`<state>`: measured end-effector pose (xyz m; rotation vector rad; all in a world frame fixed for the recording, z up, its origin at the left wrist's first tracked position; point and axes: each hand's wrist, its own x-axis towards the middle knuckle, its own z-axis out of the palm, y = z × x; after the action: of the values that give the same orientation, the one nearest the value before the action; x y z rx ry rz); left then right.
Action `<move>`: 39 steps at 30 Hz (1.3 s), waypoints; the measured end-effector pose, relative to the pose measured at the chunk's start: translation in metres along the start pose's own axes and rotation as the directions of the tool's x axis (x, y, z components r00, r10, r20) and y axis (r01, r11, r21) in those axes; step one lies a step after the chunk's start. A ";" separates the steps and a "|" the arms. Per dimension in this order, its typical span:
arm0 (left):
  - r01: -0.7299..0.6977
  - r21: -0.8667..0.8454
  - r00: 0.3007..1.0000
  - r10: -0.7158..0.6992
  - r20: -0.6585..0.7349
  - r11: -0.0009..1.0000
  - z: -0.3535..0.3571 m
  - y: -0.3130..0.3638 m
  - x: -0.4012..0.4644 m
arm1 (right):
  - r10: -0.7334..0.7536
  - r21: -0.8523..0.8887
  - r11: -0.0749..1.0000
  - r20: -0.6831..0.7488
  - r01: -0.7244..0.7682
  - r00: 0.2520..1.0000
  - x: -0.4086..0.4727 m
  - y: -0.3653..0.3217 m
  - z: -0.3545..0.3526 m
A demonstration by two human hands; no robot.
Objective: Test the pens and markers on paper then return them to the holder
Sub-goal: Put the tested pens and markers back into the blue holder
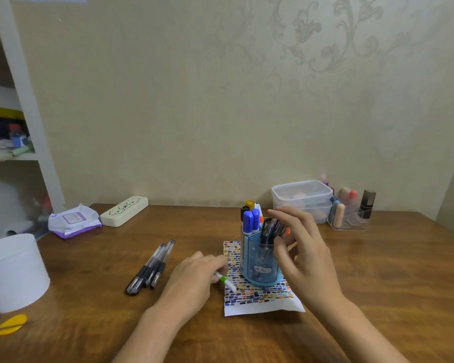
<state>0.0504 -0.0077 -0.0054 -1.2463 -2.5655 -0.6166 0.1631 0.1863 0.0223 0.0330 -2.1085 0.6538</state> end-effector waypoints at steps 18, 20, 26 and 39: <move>-0.231 -0.244 0.932 0.141 -0.335 0.942 0.002 0.019 0.000 | -0.015 0.135 0.990 0.335 -0.033 0.942 -0.004 -0.004 0.007; -0.188 -0.274 0.951 0.105 -0.292 0.943 0.001 0.020 0.000 | 0.003 0.205 0.977 0.288 -0.064 0.958 -0.002 -0.005 0.004; -0.199 -0.207 0.978 0.179 -0.110 0.958 0.006 0.020 0.002 | 0.113 0.310 0.943 0.048 -0.122 0.992 0.005 -0.002 -0.007; -0.071 -0.230 0.991 0.042 -0.128 0.971 0.009 0.015 0.003 | 0.167 0.248 0.961 -0.177 -0.120 0.970 0.013 0.011 -0.018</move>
<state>0.0600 0.0071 -0.0082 -1.3027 -2.4016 -0.9749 0.1666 0.2074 0.0353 -0.0521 -1.8464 0.9541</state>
